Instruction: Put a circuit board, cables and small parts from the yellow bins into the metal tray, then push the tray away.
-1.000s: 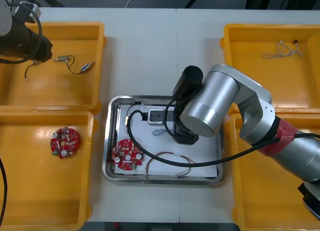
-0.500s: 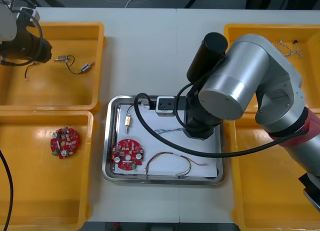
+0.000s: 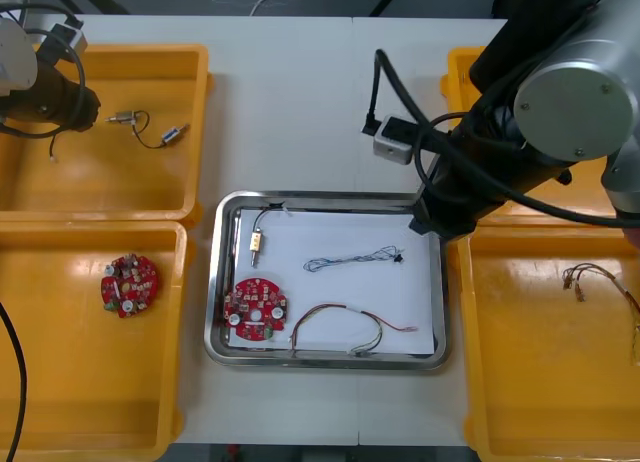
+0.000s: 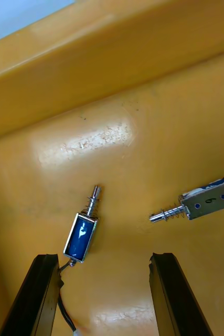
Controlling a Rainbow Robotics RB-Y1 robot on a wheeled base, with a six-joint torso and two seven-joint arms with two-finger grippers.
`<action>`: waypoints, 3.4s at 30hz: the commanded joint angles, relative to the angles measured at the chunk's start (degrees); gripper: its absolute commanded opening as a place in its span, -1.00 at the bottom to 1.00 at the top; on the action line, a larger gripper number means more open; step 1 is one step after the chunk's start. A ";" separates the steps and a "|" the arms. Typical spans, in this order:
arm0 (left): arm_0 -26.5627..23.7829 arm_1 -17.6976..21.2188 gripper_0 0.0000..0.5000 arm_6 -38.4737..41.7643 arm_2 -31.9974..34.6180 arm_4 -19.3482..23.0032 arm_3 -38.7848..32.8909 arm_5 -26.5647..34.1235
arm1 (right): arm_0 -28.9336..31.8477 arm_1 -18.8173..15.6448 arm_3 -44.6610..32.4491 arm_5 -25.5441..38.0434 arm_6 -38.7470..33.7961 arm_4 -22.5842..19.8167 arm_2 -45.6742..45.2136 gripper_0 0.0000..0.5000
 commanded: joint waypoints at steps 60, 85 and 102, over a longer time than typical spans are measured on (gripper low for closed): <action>-9.13 1.25 -1.00 -7.76 1.56 1.31 14.31 -4.67 | 25.64 -13.01 -9.49 0.23 -38.79 1.86 -31.72 1.00; -2.01 1.25 -1.00 2.26 4.90 1.58 -14.61 24.34 | 29.59 -14.07 -9.49 0.23 -38.61 -0.95 -34.36 1.00; 7.39 0.64 -1.00 28.10 -3.37 2.37 -39.83 38.58 | 29.59 -14.07 -9.49 0.23 -38.61 -0.95 -34.36 1.00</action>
